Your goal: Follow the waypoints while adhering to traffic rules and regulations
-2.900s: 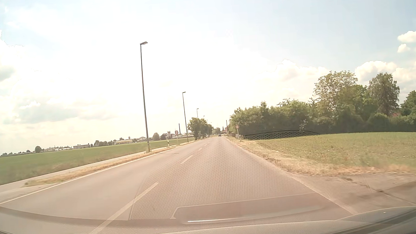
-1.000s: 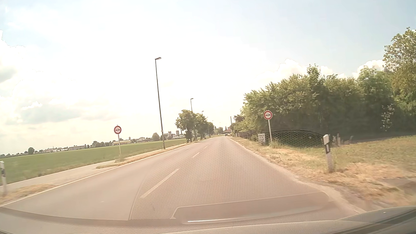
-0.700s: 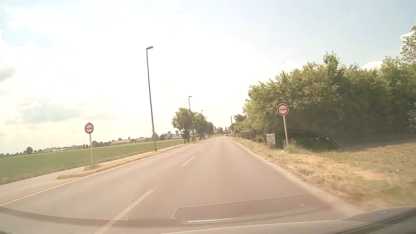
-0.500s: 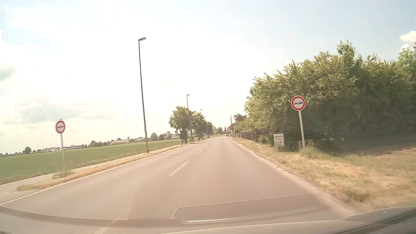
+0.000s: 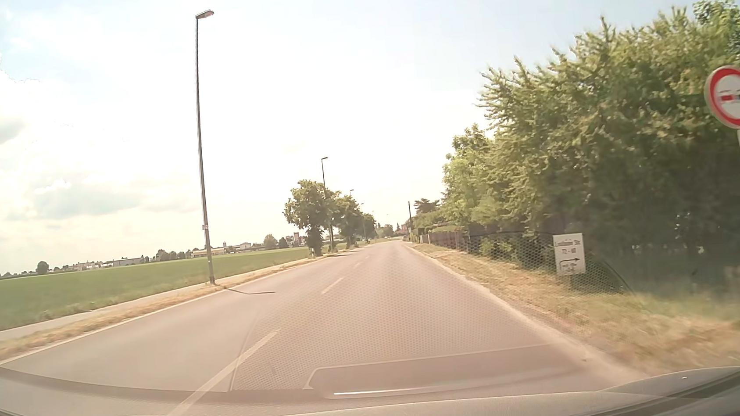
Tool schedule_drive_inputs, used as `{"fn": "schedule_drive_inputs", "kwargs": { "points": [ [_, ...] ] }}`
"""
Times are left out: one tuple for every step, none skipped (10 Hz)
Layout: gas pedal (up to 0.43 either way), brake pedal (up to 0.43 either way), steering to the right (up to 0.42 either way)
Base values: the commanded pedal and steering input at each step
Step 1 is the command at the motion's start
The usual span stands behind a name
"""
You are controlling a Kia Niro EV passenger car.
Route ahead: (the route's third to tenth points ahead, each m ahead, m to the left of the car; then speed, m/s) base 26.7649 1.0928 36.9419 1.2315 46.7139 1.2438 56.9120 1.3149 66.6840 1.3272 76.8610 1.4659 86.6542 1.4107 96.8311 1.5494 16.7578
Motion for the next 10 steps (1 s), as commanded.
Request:
{"fn": "schedule_drive_inputs", "kwargs": {
  "points": [
    [0.138, 0.000, 0.000],
    [0.138, 0.000, -0.001],
    [0.138, 0.000, -0.001],
    [0.138, 0.000, -0.001],
    [0.138, 0.000, -0.002],
    [0.138, 0.000, -0.003],
    [0.138, 0.000, -0.003],
    [0.138, 0.000, -0.003],
    [0.138, 0.000, -0.004],
    [0.138, 0.000, -0.004]
  ]
}}
